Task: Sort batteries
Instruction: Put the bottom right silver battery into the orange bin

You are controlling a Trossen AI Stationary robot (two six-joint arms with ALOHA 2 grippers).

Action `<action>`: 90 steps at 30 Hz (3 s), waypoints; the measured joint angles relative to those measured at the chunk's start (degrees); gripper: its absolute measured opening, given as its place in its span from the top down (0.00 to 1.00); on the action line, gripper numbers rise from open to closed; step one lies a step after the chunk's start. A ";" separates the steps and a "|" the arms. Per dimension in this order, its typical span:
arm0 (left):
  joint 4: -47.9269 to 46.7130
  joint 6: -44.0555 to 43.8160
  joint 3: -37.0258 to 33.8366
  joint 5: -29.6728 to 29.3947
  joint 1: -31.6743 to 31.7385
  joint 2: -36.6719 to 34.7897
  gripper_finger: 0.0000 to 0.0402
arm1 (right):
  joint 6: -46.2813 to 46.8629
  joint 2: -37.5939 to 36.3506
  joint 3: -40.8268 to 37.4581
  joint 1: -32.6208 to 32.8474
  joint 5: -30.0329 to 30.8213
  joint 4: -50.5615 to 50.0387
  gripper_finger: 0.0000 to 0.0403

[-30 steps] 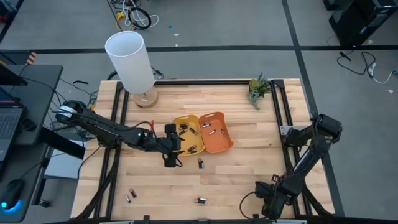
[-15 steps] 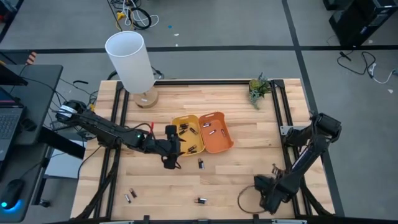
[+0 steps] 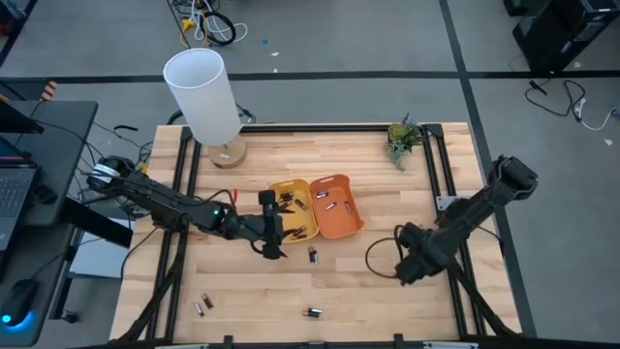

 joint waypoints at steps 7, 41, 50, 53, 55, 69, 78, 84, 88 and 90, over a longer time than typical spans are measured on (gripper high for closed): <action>4.94 0.11 0.00 -0.16 2.09 0.00 0.37 | -3.44 -0.38 -12.40 -4.26 -3.80 11.82 0.83; 1.66 3.28 0.02 -0.17 4.32 0.00 0.37 | 12.30 -0.43 -23.51 -3.70 -15.14 26.23 0.82; 3.04 5.61 0.02 -0.44 4.32 0.00 0.37 | 13.56 -0.33 -18.55 -3.69 -7.19 28.68 0.97; 2.29 4.25 0.02 0.22 4.32 0.00 0.37 | 14.05 -0.20 -15.68 -3.72 0.16 30.32 0.97; 2.12 3.07 0.02 3.71 4.36 0.00 0.37 | 14.05 -0.16 -13.57 -4.03 5.24 30.93 0.97; -1.30 7.78 0.02 10.85 4.32 -0.46 0.37 | -6.76 -0.23 2.86 -13.84 32.94 35.13 0.99; -5.39 6.82 0.02 10.12 4.32 -0.42 0.37 | -17.78 -0.32 7.45 -20.10 37.99 34.51 1.00; -4.49 7.01 0.02 9.94 4.32 -0.39 0.37 | -8.20 -0.36 7.43 -21.68 40.19 24.71 0.99; -1.69 8.76 0.02 9.33 4.34 -0.37 0.37 | -1.83 -0.45 6.55 -24.64 42.90 18.12 0.96; 0.17 10.10 0.02 9.31 4.40 -0.37 0.37 | 1.52 -0.43 6.10 -27.04 38.74 13.89 0.95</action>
